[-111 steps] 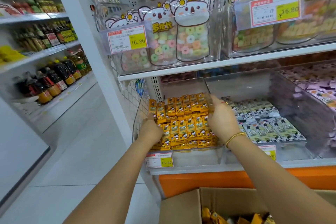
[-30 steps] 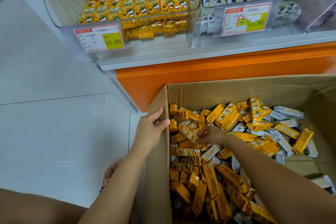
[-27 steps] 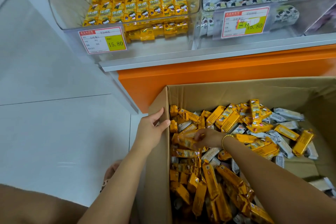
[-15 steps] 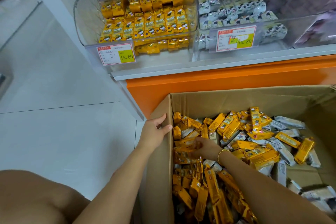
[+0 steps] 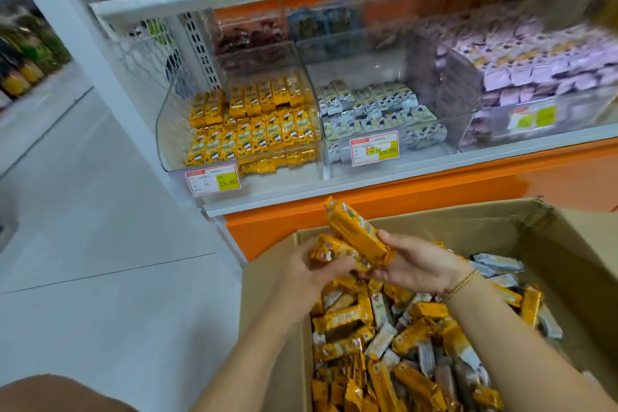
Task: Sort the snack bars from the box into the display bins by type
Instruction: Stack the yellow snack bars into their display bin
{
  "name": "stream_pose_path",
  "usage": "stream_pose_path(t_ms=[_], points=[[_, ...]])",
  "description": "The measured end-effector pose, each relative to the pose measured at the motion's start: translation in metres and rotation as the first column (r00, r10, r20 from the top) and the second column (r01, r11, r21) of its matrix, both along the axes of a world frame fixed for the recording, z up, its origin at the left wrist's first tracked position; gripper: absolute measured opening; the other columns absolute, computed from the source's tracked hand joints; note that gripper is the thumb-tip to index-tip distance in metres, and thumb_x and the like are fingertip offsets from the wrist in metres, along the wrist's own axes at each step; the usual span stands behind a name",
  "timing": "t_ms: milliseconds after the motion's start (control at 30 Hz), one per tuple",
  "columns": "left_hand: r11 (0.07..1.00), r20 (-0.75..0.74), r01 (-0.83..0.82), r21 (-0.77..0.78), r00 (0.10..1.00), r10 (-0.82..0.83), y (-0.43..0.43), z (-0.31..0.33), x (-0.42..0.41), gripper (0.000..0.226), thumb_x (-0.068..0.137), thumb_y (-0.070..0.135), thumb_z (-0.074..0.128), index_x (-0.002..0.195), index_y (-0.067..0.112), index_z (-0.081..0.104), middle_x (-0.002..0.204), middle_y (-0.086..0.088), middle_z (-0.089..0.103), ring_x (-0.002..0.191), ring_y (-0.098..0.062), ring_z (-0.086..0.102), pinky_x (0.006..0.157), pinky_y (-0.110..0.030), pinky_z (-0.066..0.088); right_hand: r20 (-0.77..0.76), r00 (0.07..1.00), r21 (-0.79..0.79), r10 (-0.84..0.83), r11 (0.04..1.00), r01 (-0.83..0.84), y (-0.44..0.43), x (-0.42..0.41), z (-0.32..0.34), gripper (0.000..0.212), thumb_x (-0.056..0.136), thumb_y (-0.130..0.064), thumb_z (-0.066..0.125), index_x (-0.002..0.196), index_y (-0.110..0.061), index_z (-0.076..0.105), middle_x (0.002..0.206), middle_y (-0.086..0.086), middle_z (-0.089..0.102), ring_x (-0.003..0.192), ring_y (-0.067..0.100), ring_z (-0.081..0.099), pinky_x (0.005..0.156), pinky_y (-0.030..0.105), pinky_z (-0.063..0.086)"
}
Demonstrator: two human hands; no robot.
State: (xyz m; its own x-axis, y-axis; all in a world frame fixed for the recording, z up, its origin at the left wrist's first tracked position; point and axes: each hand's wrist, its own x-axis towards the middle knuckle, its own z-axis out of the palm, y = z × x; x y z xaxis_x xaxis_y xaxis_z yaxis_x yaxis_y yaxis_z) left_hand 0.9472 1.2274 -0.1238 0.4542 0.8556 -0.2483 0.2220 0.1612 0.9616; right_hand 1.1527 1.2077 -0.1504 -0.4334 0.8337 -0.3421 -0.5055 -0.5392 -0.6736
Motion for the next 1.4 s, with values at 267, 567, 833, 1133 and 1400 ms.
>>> stream_pose_path(t_ms=[267, 567, 833, 1133, 1400], points=[[0.983, 0.266, -0.175, -0.055, 0.946, 0.183, 0.024, 0.068, -0.02, 0.034, 0.069, 0.023, 0.07, 0.102, 0.013, 0.069, 0.101, -0.009, 0.073, 0.098, -0.023, 0.068, 0.091, -0.037, 0.052, 0.136, 0.989, 0.231, -0.05, 0.973, 0.017, 0.014, -0.031, 0.076, 0.074, 0.069, -0.042, 0.081, 0.127, -0.003, 0.058, 0.129, 0.019, 0.059, 0.118, 0.03, 0.059, 0.091, 0.036, 0.052], [0.95, 0.403, -0.272, -0.152, 0.861, 0.311, 0.084, 0.137, -0.039, 0.024, 0.086, 0.013, 0.063, 0.106, 0.001, 0.062, 0.101, -0.013, 0.072, 0.087, -0.019, 0.071, 0.071, -0.028, 0.059, 0.179, 0.894, 0.389, -0.411, 0.864, 0.32, 0.052, -0.05, 0.141, 0.056, 0.072, -0.035, 0.066, 0.111, 0.005, 0.064, 0.107, 0.02, 0.07, 0.095, 0.024, 0.069, 0.076, 0.027, 0.057], [0.923, 0.321, -0.383, -0.031, 0.871, 0.372, 0.138, 0.153, -0.057, 0.035, 0.082, 0.013, 0.069, 0.112, -0.001, 0.059, 0.107, -0.013, 0.07, 0.093, -0.019, 0.07, 0.071, -0.024, 0.058, 0.089, 0.749, 0.445, -0.656, 0.699, 0.559, 0.077, -0.048, 0.156, 0.024, 0.065, -0.026, 0.072, 0.082, -0.009, 0.074, 0.078, 0.008, 0.07, 0.068, 0.016, 0.064, 0.064, 0.019, 0.057], [0.73, -0.244, -0.383, 0.566, 0.768, 0.592, 0.176, 0.129, -0.041, 0.023, 0.082, 0.019, 0.072, 0.095, 0.018, 0.053, 0.077, 0.007, 0.055, 0.057, -0.009, 0.054, 0.053, -0.019, 0.045, 0.15, 0.666, 0.432, -0.731, 0.654, 0.621, 0.093, -0.047, 0.138, 0.025, 0.08, -0.015, 0.068, 0.102, -0.004, 0.064, 0.082, 0.012, 0.066, 0.07, 0.02, 0.059, 0.062, 0.019, 0.055], [0.779, -0.63, -0.088, 0.621, 0.535, 0.563, 0.196, 0.132, -0.052, 0.021, 0.086, 0.025, 0.067, 0.09, 0.006, 0.061, 0.087, -0.011, 0.067, 0.083, -0.028, 0.063, 0.071, -0.034, 0.051, 0.201, 0.567, 0.509, -0.799, 0.58, 0.636, 0.095, -0.047, 0.136, 0.023, 0.084, -0.015, 0.068, 0.105, -0.013, 0.059, 0.066, -0.005, 0.067, 0.06, 0.004, 0.06, 0.058, 0.017, 0.049]])
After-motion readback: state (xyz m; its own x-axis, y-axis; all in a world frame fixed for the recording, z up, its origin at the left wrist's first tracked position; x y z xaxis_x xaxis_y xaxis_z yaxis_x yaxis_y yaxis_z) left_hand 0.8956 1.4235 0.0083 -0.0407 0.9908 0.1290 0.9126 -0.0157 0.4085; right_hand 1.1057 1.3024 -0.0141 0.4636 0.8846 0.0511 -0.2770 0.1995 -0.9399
